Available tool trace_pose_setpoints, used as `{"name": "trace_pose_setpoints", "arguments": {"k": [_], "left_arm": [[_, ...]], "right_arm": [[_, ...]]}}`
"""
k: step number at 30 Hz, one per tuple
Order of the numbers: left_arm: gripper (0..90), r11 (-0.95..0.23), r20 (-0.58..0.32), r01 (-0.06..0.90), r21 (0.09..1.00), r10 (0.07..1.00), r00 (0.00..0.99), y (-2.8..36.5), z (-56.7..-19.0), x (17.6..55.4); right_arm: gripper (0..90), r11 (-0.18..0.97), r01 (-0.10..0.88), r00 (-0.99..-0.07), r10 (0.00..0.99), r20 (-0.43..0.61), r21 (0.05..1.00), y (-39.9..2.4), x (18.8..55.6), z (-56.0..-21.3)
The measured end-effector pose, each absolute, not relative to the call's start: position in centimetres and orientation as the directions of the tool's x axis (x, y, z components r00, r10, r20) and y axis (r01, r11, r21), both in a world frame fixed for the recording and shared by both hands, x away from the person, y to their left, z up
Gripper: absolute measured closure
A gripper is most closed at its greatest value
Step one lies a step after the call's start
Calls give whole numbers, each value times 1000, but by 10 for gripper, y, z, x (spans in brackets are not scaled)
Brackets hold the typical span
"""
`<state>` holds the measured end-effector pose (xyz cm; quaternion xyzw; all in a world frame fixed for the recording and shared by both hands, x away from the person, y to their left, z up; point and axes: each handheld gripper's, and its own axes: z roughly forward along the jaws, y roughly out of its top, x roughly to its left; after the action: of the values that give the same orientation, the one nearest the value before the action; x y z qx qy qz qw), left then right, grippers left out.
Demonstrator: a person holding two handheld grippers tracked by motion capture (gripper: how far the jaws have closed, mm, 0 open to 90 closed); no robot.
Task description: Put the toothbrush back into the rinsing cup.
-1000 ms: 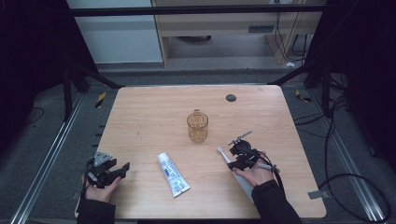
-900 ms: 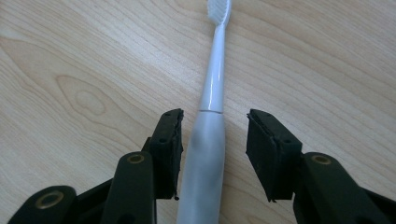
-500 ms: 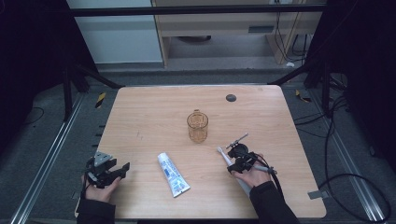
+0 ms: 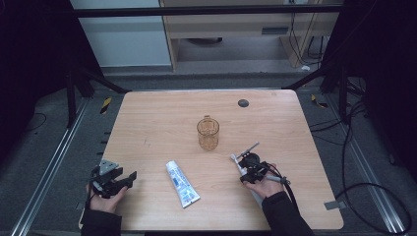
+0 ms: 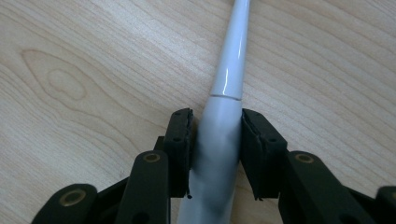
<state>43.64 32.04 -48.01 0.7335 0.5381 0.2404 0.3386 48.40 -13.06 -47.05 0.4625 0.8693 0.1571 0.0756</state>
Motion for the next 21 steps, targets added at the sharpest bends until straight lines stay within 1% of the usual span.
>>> {"name": "trace_pose_setpoints", "arguments": {"k": [3, 6, 9, 21], "left_arm": [[399, -194, -10, 627, 754, 952, 307, 321, -480, 436], [400, -192, -11, 627, 755, 952, 306, 321, -480, 436], [399, -191, -12, 626, 756, 952, 305, 321, -480, 436], [400, -192, -12, 627, 755, 952, 306, 321, -480, 436]], "right_arm": [[668, 506, 791, -546, 838, 22, 344, -131, 484, -470], [674, 516, 783, -553, 833, 11, 347, -132, 485, -471], [676, 496, 799, -537, 843, 34, 339, -131, 484, -470], [680, 469, 780, -531, 847, 40, 414, -139, 481, -451]]}}
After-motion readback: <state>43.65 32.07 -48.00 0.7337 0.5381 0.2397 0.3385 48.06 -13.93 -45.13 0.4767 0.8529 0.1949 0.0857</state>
